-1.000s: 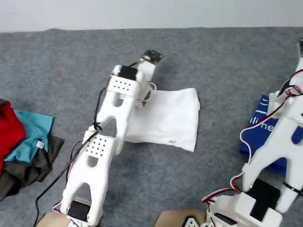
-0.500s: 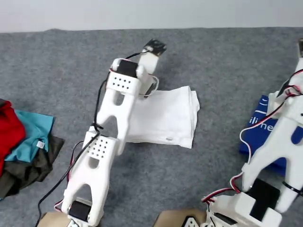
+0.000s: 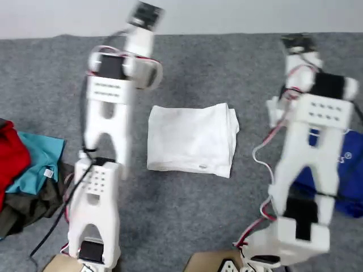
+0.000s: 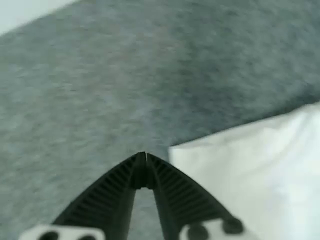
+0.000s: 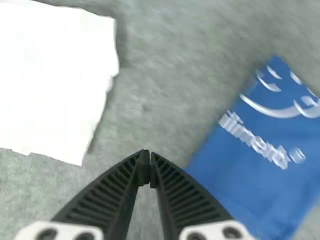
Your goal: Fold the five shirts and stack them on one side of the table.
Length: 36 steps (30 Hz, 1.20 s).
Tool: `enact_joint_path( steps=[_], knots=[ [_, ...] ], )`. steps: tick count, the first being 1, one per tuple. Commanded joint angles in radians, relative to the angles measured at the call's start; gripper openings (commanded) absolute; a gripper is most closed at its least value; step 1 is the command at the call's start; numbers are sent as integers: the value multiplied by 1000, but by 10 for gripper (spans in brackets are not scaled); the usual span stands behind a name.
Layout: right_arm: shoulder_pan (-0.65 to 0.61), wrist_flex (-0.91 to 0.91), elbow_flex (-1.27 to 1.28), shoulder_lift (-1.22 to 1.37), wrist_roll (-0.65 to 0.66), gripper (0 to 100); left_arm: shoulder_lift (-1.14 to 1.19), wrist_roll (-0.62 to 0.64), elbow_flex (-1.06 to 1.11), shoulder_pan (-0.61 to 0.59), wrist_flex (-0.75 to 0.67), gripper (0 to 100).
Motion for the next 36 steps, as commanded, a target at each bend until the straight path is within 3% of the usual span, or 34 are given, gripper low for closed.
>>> enact_joint_path(
  steps=[1,12,20,36],
  knots=[
    [-84,-73,-6,85,-51,9,-133,8,10,-110,25,5],
    [-340,-42,-5,266,-137,9,-568,5,595,-325,23,5],
    [-371,-96,-5,387,-152,9,-845,-18,958,-400,-23,5],
    [-337,8,-6,526,-152,9,-898,-58,1093,-453,-109,5]
  ],
)
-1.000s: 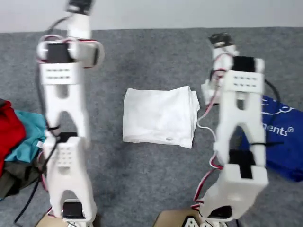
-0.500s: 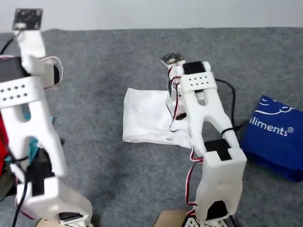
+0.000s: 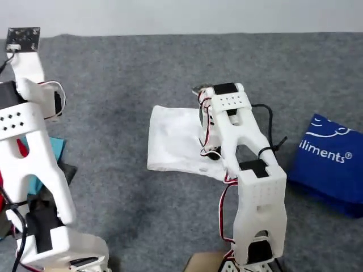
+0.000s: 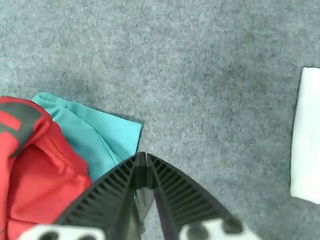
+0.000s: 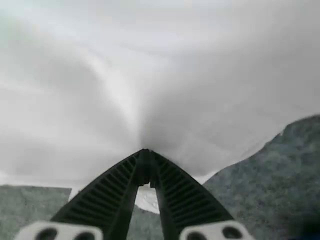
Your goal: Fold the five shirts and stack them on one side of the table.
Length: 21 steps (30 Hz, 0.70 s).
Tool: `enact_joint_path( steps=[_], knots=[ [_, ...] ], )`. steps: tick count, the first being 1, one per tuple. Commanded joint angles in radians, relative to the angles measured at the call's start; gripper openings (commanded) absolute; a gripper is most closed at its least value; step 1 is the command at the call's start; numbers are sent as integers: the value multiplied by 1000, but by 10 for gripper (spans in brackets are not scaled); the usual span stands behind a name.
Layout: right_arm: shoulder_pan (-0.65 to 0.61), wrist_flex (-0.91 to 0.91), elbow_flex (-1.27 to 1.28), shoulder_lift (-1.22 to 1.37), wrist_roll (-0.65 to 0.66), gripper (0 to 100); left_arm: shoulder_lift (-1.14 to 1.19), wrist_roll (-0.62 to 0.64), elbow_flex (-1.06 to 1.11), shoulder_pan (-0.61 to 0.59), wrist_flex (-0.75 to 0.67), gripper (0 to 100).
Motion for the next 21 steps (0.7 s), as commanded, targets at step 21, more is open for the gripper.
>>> enact_joint_path(
  steps=[21],
  knots=[
    [127,-452,-11,-168,51,9,-55,-11,36,9,-40,5]
  ],
)
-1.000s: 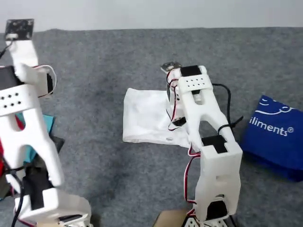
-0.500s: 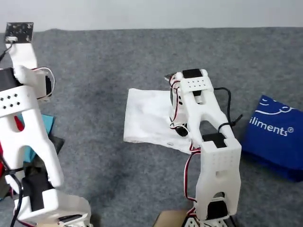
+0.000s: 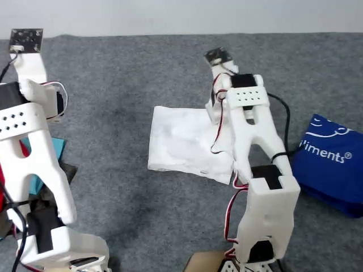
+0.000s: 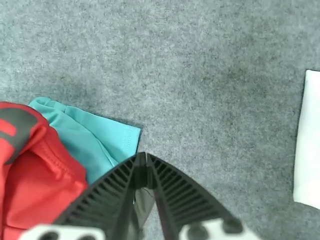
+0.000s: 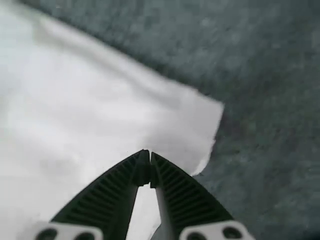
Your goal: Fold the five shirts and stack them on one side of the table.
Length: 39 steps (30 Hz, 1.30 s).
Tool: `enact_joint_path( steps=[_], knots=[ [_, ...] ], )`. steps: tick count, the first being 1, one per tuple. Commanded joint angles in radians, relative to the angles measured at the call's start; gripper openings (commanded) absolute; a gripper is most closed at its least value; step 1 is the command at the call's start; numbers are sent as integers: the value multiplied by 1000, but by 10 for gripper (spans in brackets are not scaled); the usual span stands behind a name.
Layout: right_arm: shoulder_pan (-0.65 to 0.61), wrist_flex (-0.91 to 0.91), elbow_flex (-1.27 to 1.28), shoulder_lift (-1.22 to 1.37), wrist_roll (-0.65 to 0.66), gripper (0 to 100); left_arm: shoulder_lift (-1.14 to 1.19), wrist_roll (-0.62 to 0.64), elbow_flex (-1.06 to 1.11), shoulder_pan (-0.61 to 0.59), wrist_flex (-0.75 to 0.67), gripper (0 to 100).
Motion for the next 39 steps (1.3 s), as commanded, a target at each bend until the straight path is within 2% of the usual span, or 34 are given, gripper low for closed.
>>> enact_joint_path(
  steps=[1,12,18,24,30,39],
  knots=[
    [44,-101,-11,2,15,9,-54,-11,-4,3,3,5],
    [108,-188,-21,128,48,9,-54,-11,-1,5,12,5],
    [99,-12,-183,44,49,9,-54,-11,-1,6,25,5],
    [81,245,-281,-1,49,9,-54,-8,-1,6,25,5],
    [-18,539,-279,-1,48,9,-55,-9,-2,2,25,5],
    [-81,538,-23,-50,-15,9,-55,-9,-2,0,26,5]
  ],
)
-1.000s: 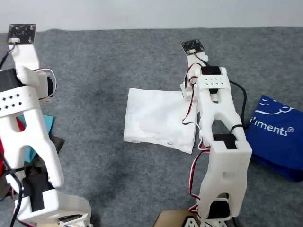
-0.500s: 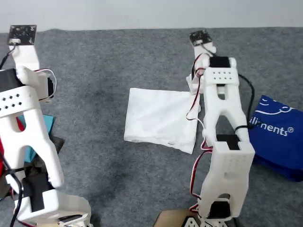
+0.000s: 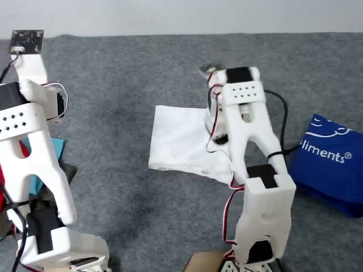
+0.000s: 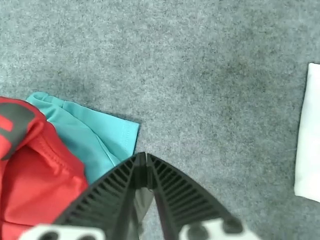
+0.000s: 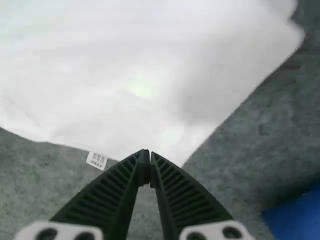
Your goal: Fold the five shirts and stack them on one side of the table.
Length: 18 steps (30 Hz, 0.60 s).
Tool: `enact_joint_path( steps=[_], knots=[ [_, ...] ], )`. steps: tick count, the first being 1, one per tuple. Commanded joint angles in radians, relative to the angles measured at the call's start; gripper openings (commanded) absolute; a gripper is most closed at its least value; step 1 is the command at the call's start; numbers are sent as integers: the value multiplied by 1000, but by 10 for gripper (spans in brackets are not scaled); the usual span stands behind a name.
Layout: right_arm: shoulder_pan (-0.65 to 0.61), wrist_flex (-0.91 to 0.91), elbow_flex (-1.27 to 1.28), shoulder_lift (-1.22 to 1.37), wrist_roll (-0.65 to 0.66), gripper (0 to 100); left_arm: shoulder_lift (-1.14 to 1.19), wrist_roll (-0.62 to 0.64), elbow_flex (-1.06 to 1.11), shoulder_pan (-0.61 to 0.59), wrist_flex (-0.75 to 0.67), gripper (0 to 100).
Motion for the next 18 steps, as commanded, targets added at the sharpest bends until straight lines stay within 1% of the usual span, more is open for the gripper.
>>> enact_joint_path(
  steps=[1,8,10,15,17,18],
  knots=[
    [-2,39,74,-65,-18,9,-54,-9,-5,0,8,5],
    [19,-91,218,-67,-15,9,-54,-9,-5,0,8,5],
    [18,-90,201,-77,-17,9,-54,-9,-5,0,8,5],
    [-1,-13,89,-134,-20,9,-55,-11,-10,0,32,5],
    [-2,-13,55,-163,-48,17,-55,-11,-10,0,49,5],
    [-1,-15,40,-173,-74,36,-55,-11,-10,0,55,5]
  ],
)
